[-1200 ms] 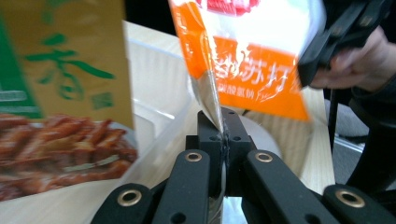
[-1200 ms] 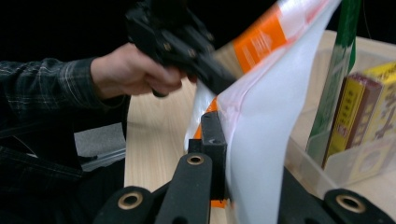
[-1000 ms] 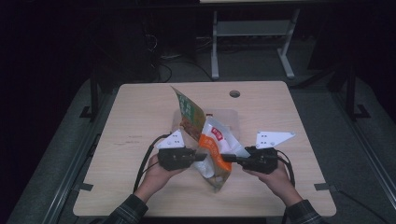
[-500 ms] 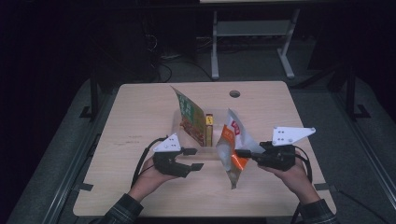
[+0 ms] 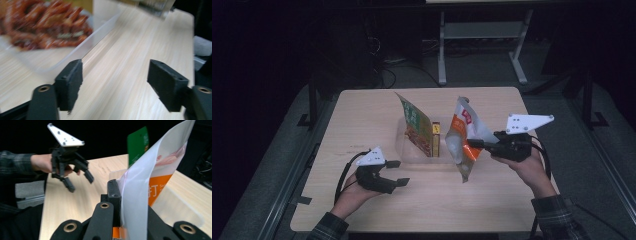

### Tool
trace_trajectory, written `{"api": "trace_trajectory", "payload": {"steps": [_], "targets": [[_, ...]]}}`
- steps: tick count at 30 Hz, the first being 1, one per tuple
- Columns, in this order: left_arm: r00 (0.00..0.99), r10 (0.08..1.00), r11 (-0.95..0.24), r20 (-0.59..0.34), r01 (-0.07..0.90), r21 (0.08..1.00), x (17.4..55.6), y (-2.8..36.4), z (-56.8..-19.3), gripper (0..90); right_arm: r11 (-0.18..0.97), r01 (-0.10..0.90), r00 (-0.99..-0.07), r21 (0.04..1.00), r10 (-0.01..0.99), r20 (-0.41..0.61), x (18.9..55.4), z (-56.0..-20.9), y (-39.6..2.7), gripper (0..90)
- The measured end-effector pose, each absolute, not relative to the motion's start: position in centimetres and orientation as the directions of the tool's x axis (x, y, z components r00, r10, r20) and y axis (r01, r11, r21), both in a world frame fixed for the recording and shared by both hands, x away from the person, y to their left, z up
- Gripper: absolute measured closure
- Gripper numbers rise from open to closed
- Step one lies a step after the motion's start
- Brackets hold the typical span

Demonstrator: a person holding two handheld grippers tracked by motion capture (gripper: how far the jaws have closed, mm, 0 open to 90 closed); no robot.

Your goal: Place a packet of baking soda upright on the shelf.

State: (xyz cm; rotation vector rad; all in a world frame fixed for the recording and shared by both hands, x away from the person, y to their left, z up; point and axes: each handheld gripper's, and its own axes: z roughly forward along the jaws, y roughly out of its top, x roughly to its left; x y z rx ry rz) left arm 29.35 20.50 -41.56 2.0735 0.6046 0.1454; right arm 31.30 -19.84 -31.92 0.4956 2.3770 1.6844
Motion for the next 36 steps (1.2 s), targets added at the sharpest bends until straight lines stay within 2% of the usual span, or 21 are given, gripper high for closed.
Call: {"api": "trace_trajectory", "payload": {"steps": [7,19,32,36], "targets": [[0.846,0.520,-0.469,-0.115,0.396,0.790,29.0,22.8,-42.6,17.9,0.321,0.179,-0.920,0.930,0.390,0.043,34.5,-31.8,-19.0,90.0],[0.839,0.530,-0.468,-0.126,0.413,0.781,29.0,23.4,-43.0,17.2,0.358,0.225,-0.899,0.906,0.434,0.052,39.3,-32.9,-18.0,90.0],[0.838,0.530,-0.467,-0.134,0.420,0.779,29.1,23.3,-43.2,17.2,0.396,0.245,-0.884,0.885,0.466,0.036,40.8,-33.9,-18.1,90.0],[0.838,0.529,-0.468,-0.133,0.419,0.778,29.1,23.3,-43.2,17.2,0.406,0.278,-0.877,0.870,0.476,0.058,40.9,-35.0,-18.2,90.0]]}}
